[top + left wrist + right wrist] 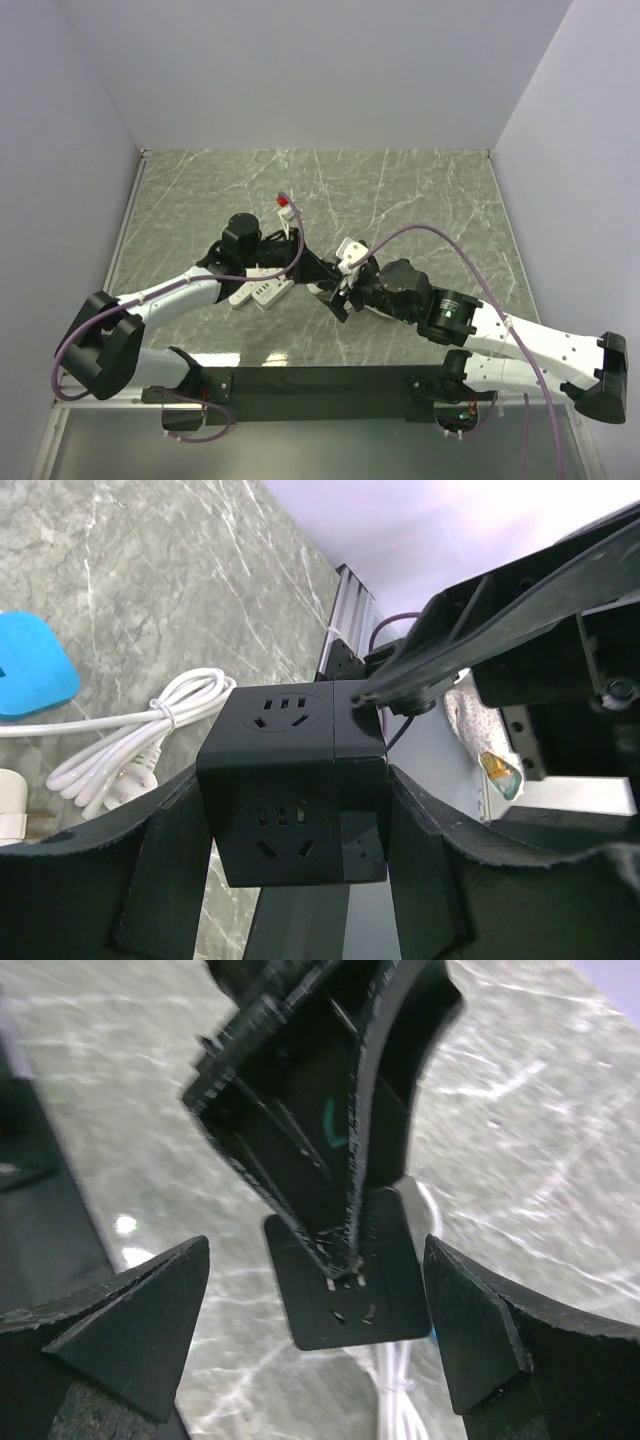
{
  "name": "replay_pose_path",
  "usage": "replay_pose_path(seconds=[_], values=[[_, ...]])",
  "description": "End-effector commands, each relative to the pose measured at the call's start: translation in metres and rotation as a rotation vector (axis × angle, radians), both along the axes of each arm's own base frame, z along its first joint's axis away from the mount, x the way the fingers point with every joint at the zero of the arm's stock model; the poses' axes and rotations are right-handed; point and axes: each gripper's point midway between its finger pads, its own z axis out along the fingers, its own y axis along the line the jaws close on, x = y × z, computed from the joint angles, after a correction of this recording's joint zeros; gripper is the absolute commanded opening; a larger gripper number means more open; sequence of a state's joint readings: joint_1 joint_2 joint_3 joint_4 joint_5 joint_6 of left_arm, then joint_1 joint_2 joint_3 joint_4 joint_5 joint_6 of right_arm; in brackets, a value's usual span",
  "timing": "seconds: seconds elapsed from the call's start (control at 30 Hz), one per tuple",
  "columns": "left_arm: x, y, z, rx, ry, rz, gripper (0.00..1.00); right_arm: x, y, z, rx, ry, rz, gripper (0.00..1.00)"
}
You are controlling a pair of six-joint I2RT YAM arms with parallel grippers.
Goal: Insert the plug
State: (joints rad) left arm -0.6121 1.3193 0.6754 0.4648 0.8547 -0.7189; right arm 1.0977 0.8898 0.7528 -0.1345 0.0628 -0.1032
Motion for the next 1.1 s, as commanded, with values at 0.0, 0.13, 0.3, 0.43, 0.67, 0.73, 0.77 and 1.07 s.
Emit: replay_pose_path(seconds=[0.0, 0.13, 0.3, 0.43, 0.67, 0.73, 0.77, 1.07], values=[[0.001, -0.001, 0.038, -0.072, -0.109, -0.011, 0.01, 0.020, -0.011, 0.020, -0.028, -0.118, -0.146, 0.93], [0.000, 0.001, 0.036, -0.061, -0.121, -0.004, 0.01, 0.020, -0.019, 0.022, -0.032, -0.170, -0.187, 0.93], [0.000, 0.002, 0.033, -0.052, -0.128, -0.001, 0.01, 0.016, -0.027, 0.033, -0.008, -0.222, -0.216, 0.93], [-0.001, 0.002, 0.034, -0.058, -0.128, -0.009, 0.01, 0.013, -0.020, 0.025, -0.038, -0.200, -0.174, 0.93], [0.000, 0.003, 0.032, -0.043, -0.135, -0.004, 0.01, 0.002, -0.007, 0.011, -0.095, -0.163, -0.108, 0.94], [-0.001, 0.004, 0.033, -0.043, -0.142, -0.003, 0.01, 0.002, -0.006, 0.008, -0.104, -0.162, -0.114, 0.94], [-0.002, 0.005, 0.034, -0.042, -0.153, -0.004, 0.01, 0.003, -0.007, 0.006, -0.108, -0.164, -0.123, 0.94], [-0.011, 0.007, 0.039, -0.059, -0.172, -0.043, 0.01, 0.006, -0.006, -0.004, -0.155, -0.163, -0.133, 0.95]])
